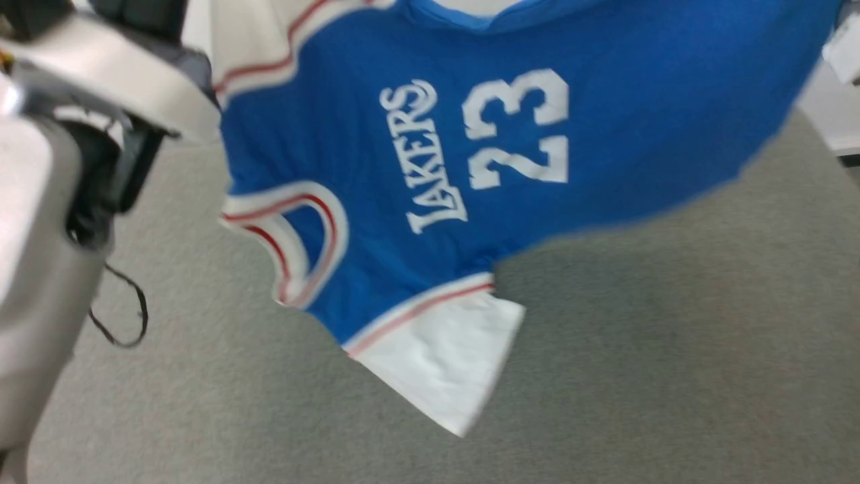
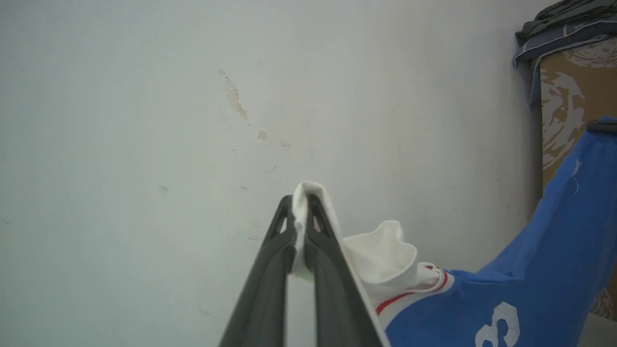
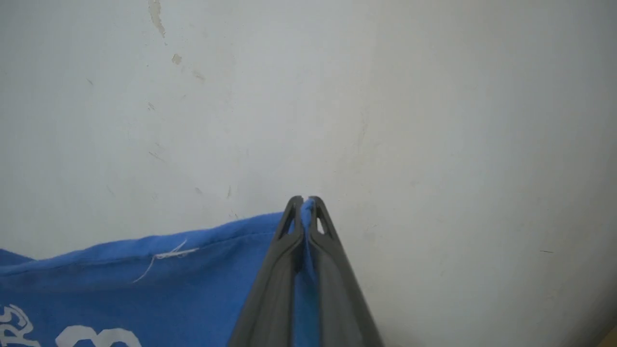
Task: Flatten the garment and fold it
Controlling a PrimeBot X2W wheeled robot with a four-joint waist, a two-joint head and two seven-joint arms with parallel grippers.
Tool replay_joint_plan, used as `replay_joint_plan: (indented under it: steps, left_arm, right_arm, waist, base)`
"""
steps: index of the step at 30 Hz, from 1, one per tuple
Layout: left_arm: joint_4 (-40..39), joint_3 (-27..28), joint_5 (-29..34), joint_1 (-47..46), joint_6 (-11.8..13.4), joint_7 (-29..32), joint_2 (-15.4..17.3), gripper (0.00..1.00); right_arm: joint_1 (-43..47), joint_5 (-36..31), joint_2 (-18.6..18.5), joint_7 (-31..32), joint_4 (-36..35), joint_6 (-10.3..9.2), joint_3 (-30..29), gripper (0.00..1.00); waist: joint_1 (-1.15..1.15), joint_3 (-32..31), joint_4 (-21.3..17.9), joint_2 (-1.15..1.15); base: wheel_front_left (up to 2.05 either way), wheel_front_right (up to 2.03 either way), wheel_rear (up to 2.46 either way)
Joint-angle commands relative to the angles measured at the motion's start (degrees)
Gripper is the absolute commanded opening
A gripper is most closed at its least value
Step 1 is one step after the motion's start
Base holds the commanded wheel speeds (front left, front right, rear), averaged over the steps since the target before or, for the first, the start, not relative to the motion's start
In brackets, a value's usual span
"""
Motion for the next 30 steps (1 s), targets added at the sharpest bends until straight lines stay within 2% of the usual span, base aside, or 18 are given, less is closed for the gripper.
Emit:
replay_joint_plan:
  steps: [1,6,9,15,19,22,26,30]
  left_arm:
    - [0.4,0.0,-1.1,-1.9,-0.7,1.4,-0.1,0.00]
    - [0.5,0.3,-4.7,-6.6,-1.7,7.8,-0.6,0.00]
    - [-0.1,0.4,-5.8,-9.8,-1.4,11.7,-0.4,0.00]
    - [2.0,0.5,-2.2,-20.3,0.6,15.7,0.1,0.00]
    - [5.7,-0.3,3.6,-31.0,1.5,14.0,-1.5,0.00]
    - [9.2,-1.5,7.9,-38.8,1.2,11.0,-3.2,0.00]
    - [14.9,-3.1,12.2,-47.3,-0.6,5.8,-4.9,0.00]
    - [19.6,-3.7,13.8,-53.9,-3.2,1.5,-5.9,0.00]
  right_arm:
    - [-1.1,0.8,-0.2,0.9,-0.2,-0.05,0.7,0.00]
    - [-3.0,3.7,-1.0,5.6,-1.9,-0.05,2.8,0.00]
    - [-4.6,5.2,-1.1,8.4,-3.1,-0.05,3.3,0.00]
    - [-10.9,4.7,-0.3,11.1,-0.9,-0.05,2.7,0.00]
    - [-18.2,2.2,0.2,9.4,2.7,-0.05,3.1,0.00]
    - [-24.5,0.1,0.8,6.4,6.2,-0.05,3.1,0.00]
    - [-31.9,-2.7,2.3,1.0,11.7,-0.05,4.7,0.00]
    - [-37.2,-4.3,2.7,-2.9,16.6,-0.05,6.9,0.00]
  waist:
    - [0.02,-3.3,-3.4,0.00]
    - [0.02,-2.1,-4.2,0.00]
    - [0.02,0.5,-4.7,0.00]
    - [0.02,9.1,-6.0,0.00]
    - [0.02,16.1,-6.5,0.00]
    - [0.02,20.3,-6.6,0.00]
    - [0.02,23.6,-6.9,0.00]
    - [0.02,26.3,-6.8,0.00]
  base:
    - [0.00,0.00,0.00]
    - [0.00,0.00,0.00]
    - [0.00,0.00,0.00]
    - [0.00,0.00,0.00]
    - [0.00,0.00,0.00]
    - [0.00,0.00,0.00]
    - [0.00,0.00,0.00]
    - [0.00,0.00,0.00]
